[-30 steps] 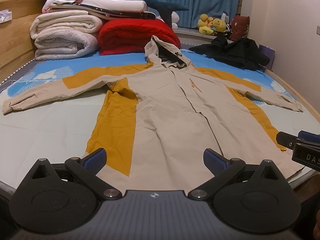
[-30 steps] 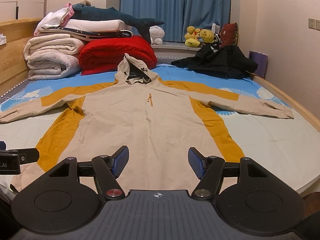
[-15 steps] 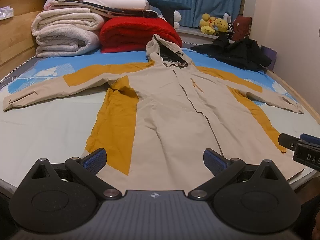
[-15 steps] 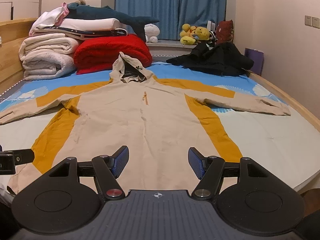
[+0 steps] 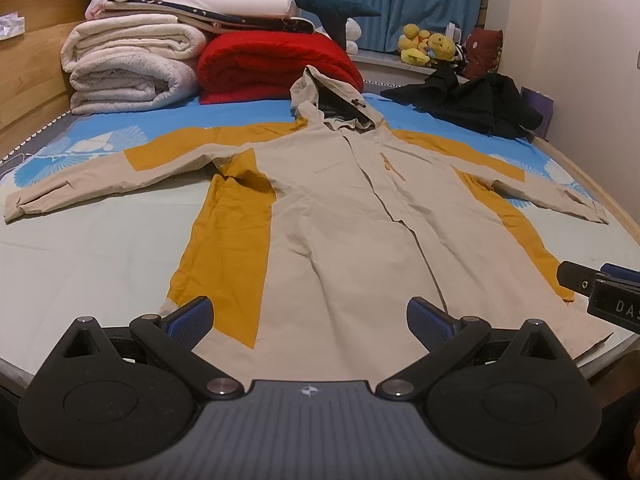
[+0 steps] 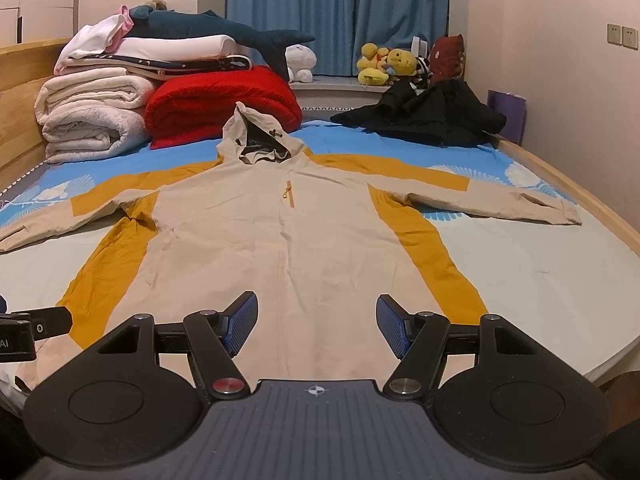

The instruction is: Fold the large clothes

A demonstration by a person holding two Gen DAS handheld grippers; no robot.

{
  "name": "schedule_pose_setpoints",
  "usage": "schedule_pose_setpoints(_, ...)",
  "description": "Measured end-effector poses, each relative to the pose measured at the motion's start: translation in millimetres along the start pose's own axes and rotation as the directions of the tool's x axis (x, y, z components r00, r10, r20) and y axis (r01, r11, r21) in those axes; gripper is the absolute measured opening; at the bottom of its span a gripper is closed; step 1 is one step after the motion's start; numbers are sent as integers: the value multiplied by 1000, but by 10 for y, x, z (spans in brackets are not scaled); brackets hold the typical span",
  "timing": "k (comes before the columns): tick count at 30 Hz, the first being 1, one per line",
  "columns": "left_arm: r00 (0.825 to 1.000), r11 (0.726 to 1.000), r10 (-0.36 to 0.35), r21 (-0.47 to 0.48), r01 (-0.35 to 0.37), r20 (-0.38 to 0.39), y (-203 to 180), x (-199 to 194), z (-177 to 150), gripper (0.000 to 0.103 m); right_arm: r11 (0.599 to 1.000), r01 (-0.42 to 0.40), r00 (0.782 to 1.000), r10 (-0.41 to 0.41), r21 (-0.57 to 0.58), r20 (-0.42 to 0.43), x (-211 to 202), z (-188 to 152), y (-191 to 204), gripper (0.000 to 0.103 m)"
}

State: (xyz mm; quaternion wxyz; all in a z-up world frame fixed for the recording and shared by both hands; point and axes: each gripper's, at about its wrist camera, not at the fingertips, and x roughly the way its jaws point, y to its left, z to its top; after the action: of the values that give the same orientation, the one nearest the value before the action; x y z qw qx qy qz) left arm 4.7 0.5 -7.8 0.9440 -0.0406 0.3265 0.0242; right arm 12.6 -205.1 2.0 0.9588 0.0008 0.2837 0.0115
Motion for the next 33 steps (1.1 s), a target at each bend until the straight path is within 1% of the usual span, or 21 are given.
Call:
schedule_pose_setpoints(7, 1000, 1000, 7, -4, -7, -4, -3, 4, 0, 103, 1000, 5, 1000, -5, 5, -9, 42, -14, -5, 67)
schedule_pose_setpoints(10, 1000, 1000, -3, -11, 3, -8, 8, 18, 7, 103, 1000, 7, 1000, -7, 9, -14, 61, -10, -9, 67)
schedule_pose_setpoints(13, 999, 1000, -20, -7, 20, -46, 72, 82, 75, 102, 1000, 10, 1000, -10, 19, -20, 79, -10, -25, 67)
schedule_pose_setpoints(14, 999, 1000, -24, 4, 24, -48, 123, 108, 132, 97, 1000, 12, 1000, -12, 25, -23, 87, 1, -39, 67)
schedule_pose_setpoints(16, 999, 999, -37, 39, 38, -29, 259, 170, 287, 86, 999, 15, 1000, -14, 35, -26, 113, 17, -65, 67)
schedule_pose_setpoints(18, 999, 996, -37, 87, 38, -6, 392, 259, 435, 64, 999, 23, 999, -22, 48, -24, 160, 61, -110, 67)
schedule_pose_setpoints(19, 1000, 993, -32, 116, 31, 1, 474, 325, 513, 58, 998, 25, 999, -24, 58, -25, 189, 85, -145, 67)
schedule_pose_setpoints(20, 1000, 990, -29, 136, 28, 3, 582, 408, 590, 46, 997, 25, 999, -24, 68, -28, 229, 116, -187, 67)
schedule_pose_setpoints(21, 1000, 989, -21, 146, 21, -2, 682, 490, 653, 44, 997, 27, 999, -25, 75, -30, 294, 174, -256, 67)
schedule_pose_setpoints(22, 1000, 991, -11, 131, 13, -18, 813, 591, 699, 44, 996, 36, 999, -33, 79, -28, 360, 235, -330, 67)
schedule_pose_setpoints(24, 997, 998, 21, 57, -17, -76, 1110, 841, 722, 44, 994, 68, 997, -65, 86, -31, 521, 341, -496, 67)
schedule_pose_setpoints(25, 989, 998, 54, 28, -50, -135, 1235, 954, 717, 44, 992, 88, 996, -84, 91, -44, 624, 380, -583, 67)
schedule_pose_setpoints(26, 974, 995, 67, -60, -81, -215, 1395, 1111, 678, 45, 988, 115, 992, -109, 101, -63, 739, 408, -670, 67)
schedule_pose_setpoints(27, 956, 988, 85, -101, -118, -279, 1514, 1201, 692, 45, 982, 150, 986, -140, 116, -88, 868, 422, -779, 67)
schedule_pose_setpoints(28, 941, 979, 64, -163, -124, -331, 1608, 1302, 649, 45, 974, 186, 978, -171, 129, -123, 1017, 426, -891, 67)
schedule_pose_setpoints(29, 921, 972, 47, -195, -131, -387, 1669, 1406, 595, 47, 967, 217, 968, -195, 137, -158, 1142, 414, -975, 67)
schedule_pose_setpoints(31, 894, 971, 19, -205, -123, -447, 1697, 1557, 470, 47, 946, 283, 939, -241, 155, -243, 1416, 344, -1164, 67)
schedule_pose_setpoints(32, 880, 973, 32, -186, -135, -474, 1705, 1613, 441, 48, 939, 305, 926, -253, 161, -281, 1525, 295, -1238, 67)
schedule_pose_setpoints(33, 877, 974, 37, -180, -140, -479, 1707, 1651, 422, 48, 928, 334, 907, -270, 162, -325, 1630, 223, -1309, 67)
